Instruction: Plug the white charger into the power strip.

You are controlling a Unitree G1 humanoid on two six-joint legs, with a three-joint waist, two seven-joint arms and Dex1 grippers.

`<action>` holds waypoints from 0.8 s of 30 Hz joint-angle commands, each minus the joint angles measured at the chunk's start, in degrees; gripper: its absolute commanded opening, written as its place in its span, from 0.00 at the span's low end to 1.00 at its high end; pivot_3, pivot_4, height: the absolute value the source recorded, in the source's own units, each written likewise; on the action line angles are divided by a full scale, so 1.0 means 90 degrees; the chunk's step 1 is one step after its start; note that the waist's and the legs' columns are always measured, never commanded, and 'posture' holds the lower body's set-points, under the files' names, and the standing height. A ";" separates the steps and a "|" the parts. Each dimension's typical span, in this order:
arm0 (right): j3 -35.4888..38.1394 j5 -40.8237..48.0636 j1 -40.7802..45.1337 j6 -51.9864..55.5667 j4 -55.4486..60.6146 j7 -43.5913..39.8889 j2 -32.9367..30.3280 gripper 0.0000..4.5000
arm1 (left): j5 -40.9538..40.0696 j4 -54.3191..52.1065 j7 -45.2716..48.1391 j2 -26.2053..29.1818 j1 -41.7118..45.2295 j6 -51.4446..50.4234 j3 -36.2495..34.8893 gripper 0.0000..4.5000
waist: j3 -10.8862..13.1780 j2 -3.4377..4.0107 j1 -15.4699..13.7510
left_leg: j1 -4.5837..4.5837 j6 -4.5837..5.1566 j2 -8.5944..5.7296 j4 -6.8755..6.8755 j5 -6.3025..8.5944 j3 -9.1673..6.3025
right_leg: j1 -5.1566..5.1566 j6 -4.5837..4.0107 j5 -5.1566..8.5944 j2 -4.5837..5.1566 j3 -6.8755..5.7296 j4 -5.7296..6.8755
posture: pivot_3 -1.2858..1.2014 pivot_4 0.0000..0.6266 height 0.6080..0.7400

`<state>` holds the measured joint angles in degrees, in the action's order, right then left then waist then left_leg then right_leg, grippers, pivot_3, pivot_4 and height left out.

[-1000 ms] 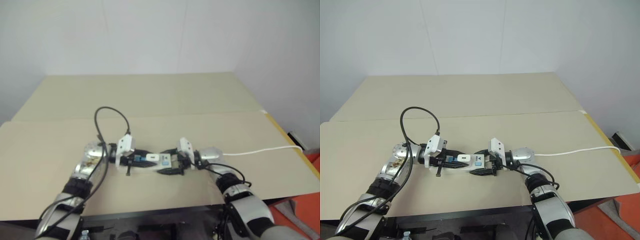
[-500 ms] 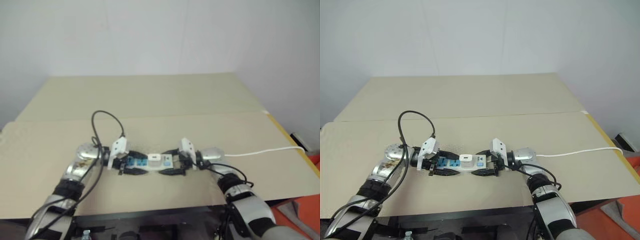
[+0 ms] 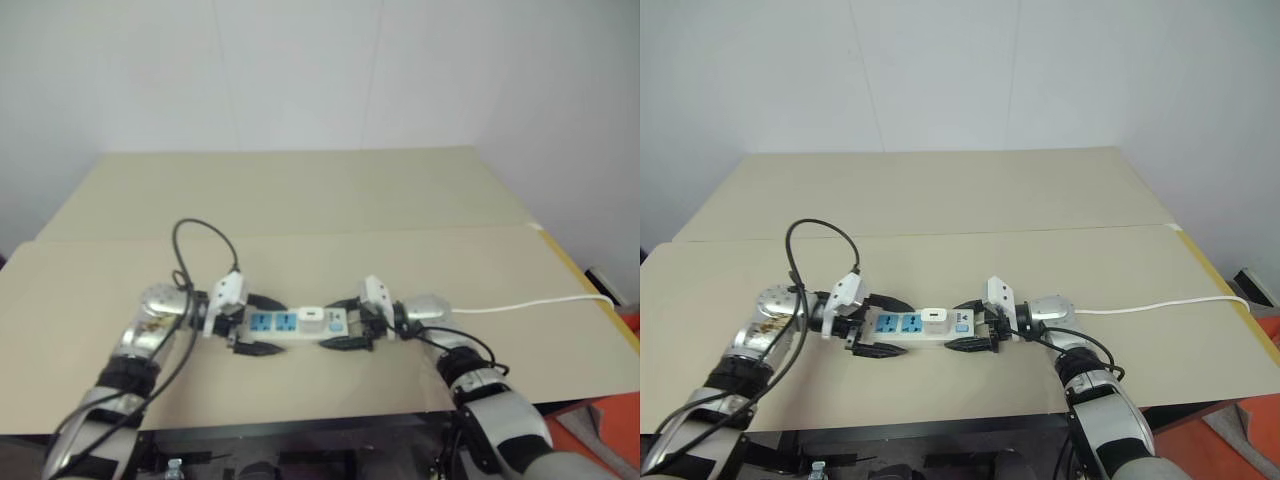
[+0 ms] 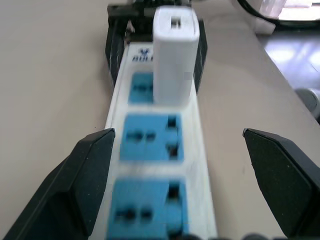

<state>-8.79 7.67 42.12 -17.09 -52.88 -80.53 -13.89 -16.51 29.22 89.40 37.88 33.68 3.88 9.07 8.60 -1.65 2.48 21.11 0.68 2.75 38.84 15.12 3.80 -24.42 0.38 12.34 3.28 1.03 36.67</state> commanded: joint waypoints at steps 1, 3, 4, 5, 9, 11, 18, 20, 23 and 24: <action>0.0010 -0.0084 -0.0041 0.0072 0.0035 0.0048 -0.0106 0.99 | -0.0155 -0.0175 0.0165 0.0342 0.0421 0.0313 -0.0488 1.00 | 0.0007 -0.0012 -0.0005 | 0.0006 0.0000 0.0001 0.0001 0.0000 -0.0002 | -0.0003 -0.0005 -0.0003 0.0001 -0.0004 -0.0004 | 0.52 0.24 1.00; 0.0028 -0.0079 -0.0099 0.0050 0.0201 0.0075 -0.0176 0.99 | -0.0383 -0.0472 0.0270 0.0490 0.0514 0.0190 -0.0693 1.00 | 0.0008 -0.0014 -0.0012 | 0.0008 0.0000 0.0000 0.0001 0.0000 -0.0001 | -0.0001 -0.0014 -0.0009 0.0005 -0.0005 -0.0012 | 0.52 0.24 1.00; 0.0048 -0.0071 -0.0142 0.0061 0.0348 0.0128 -0.0227 0.99 | -0.0483 -0.0591 0.0313 0.0558 0.0549 0.0130 -0.0802 1.00 | 0.0009 -0.0014 -0.0017 | 0.0010 0.0000 -0.0002 0.0001 0.0000 -0.0001 | 0.0000 -0.0015 -0.0011 0.0008 -0.0006 -0.0017 | 0.52 0.24 1.00; 0.0051 -0.0080 -0.0191 0.0093 0.0519 0.0151 -0.0314 0.99 | -0.0559 -0.0702 0.0337 0.0612 0.0557 0.0056 -0.0883 1.00 | 0.0009 -0.0014 -0.0021 | 0.0014 0.0000 -0.0002 0.0001 0.0000 -0.0001 | 0.0000 -0.0014 -0.0011 0.0010 -0.0006 -0.0021 | 0.52 0.24 1.00; 0.0285 0.0228 -0.0685 0.0440 0.1826 0.0101 -0.0875 0.99 | -0.0679 -0.0863 0.0344 0.0835 0.0261 0.0168 -0.0912 1.00 | 0.0015 -0.0011 -0.0080 | 0.0036 0.0004 0.0000 -0.0001 0.0003 -0.0005 | -0.0006 -0.0015 -0.0014 0.0010 -0.0022 -0.0050 | 0.52 0.24 1.00; 0.0363 0.0379 -0.0968 0.0689 0.2520 0.0152 -0.1136 0.99 | -0.0683 -0.0870 0.0344 0.0885 0.0127 0.0258 -0.0904 1.00 | 0.0016 -0.0011 -0.0106 | 0.0050 0.0016 0.0000 -0.0003 0.0011 -0.0004 | -0.0018 -0.0020 -0.0017 0.0011 -0.0021 -0.0056 | 0.52 0.24 1.00; 0.1442 0.1415 -0.2737 0.2235 0.5683 0.0672 -0.2566 0.99 | -0.0609 -0.1162 0.0127 0.0928 -0.0339 0.0118 -0.1095 1.00 | 0.0018 -0.0013 -0.0215 | 0.0141 0.0022 0.0000 0.0003 0.0017 -0.0003 | -0.0097 -0.0016 -0.0015 0.0009 -0.0027 -0.0060 | 0.52 0.24 1.00; 0.1906 0.1670 -0.3215 0.2552 0.6120 0.0773 -0.2999 0.99 | -0.0420 -0.1331 -0.0224 0.1043 -0.0415 -0.0211 -0.1077 1.00 | 0.0022 -0.0019 -0.0240 | 0.0142 0.0023 -0.0003 0.0004 0.0018 -0.0001 | -0.0094 -0.0016 -0.0015 0.0015 -0.0026 -0.0065 | 0.52 0.24 1.00; 0.2536 0.1927 -0.3842 0.2762 0.6462 0.0948 -0.3427 0.99 | -0.0424 -0.1632 -0.0433 0.1233 -0.0631 -0.0345 -0.1218 1.00 | 0.0028 -0.0030 -0.0267 | 0.0136 0.0024 -0.0005 0.0006 0.0019 0.0000 | -0.0085 -0.0006 -0.0012 0.0015 -0.0026 -0.0071 | 0.52 0.24 1.00; 0.2722 0.1975 -0.4026 0.2855 0.6578 0.1041 -0.3537 0.99 | -0.0466 -0.1732 -0.0490 0.1305 -0.0712 -0.0431 -0.1278 1.00 | 0.0029 -0.0032 -0.0263 | 0.0131 0.0023 -0.0005 0.0006 0.0019 0.0000 | -0.0082 0.0000 -0.0009 0.0015 -0.0026 -0.0070 | 0.52 0.24 1.00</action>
<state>12.30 23.45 6.80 7.34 3.31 -72.24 -44.54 -20.14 16.50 86.04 48.19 27.61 0.95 -0.23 8.86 -1.93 0.11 22.29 0.89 2.72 38.90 15.30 3.81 -25.16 0.45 12.31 3.40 0.80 36.04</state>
